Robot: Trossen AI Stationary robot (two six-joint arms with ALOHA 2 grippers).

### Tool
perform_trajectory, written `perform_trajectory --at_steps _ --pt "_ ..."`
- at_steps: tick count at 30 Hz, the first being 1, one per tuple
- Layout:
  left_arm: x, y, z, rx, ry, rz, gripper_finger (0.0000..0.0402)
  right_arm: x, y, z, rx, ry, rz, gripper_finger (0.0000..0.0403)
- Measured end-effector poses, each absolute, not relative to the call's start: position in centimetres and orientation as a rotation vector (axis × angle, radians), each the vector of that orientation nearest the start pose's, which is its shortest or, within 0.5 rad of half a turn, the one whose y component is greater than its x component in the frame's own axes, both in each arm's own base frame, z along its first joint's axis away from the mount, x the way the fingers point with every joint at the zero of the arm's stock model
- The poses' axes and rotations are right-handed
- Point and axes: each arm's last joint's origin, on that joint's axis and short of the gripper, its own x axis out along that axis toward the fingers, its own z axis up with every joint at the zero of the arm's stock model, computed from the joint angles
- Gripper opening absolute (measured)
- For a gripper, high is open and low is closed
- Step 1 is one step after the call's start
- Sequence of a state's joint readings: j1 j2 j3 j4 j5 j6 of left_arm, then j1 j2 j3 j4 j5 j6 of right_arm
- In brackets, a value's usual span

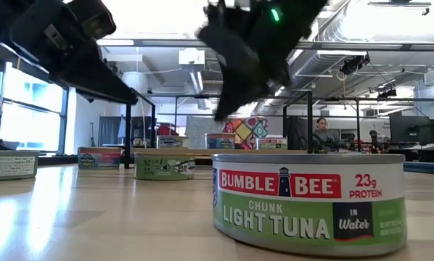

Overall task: Stack canned seafood by type on shelf
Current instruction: Put the top right green and blue tuna can on the shelf

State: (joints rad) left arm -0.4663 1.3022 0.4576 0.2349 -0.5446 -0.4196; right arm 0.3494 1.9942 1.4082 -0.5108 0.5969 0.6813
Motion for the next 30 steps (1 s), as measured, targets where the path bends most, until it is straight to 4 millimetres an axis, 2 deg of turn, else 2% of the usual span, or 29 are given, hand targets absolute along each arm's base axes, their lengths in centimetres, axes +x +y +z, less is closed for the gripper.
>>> perform_trajectory --at_steps 3,7,12,15,19,22,25,30 --pt "21.4 -8.8 15.7 -0.136 0.546 0.202 0.0126 38.1 12.0 15.5 0.104 0.874 -0.505 0.0065" --pt "21.7 -8.7 14.7 -0.121 0.589 0.224 0.0206 38.1 10.5 13.9 0.072 0.871 -0.446 0.0143" --pt "22.3 -8.3 12.6 -0.085 0.668 0.265 0.0294 39.2 7.8 13.5 0.041 0.832 -0.319 0.0237" --pt "22.8 -8.1 11.6 -0.071 0.679 0.279 0.0329 39.8 6.2 13.4 0.032 0.840 -0.252 0.0274" --pt "23.4 -7.7 10.7 -0.069 0.677 0.295 0.0343 40.1 4.5 13.4 0.032 0.859 -0.185 0.0287" --pt "23.7 -7.4 10.3 -0.072 0.670 0.317 0.0345 40.3 3.9 13.4 0.034 0.856 -0.119 0.0288" --pt "24.2 -7.0 10.0 -0.069 0.644 0.340 0.0345 40.7 4.0 13.2 0.037 0.833 -0.041 0.0288" --pt "24.4 -6.7 9.9 -0.018 0.652 0.321 0.0345 40.7 5.1 12.8 0.030 0.828 -0.018 0.0289"
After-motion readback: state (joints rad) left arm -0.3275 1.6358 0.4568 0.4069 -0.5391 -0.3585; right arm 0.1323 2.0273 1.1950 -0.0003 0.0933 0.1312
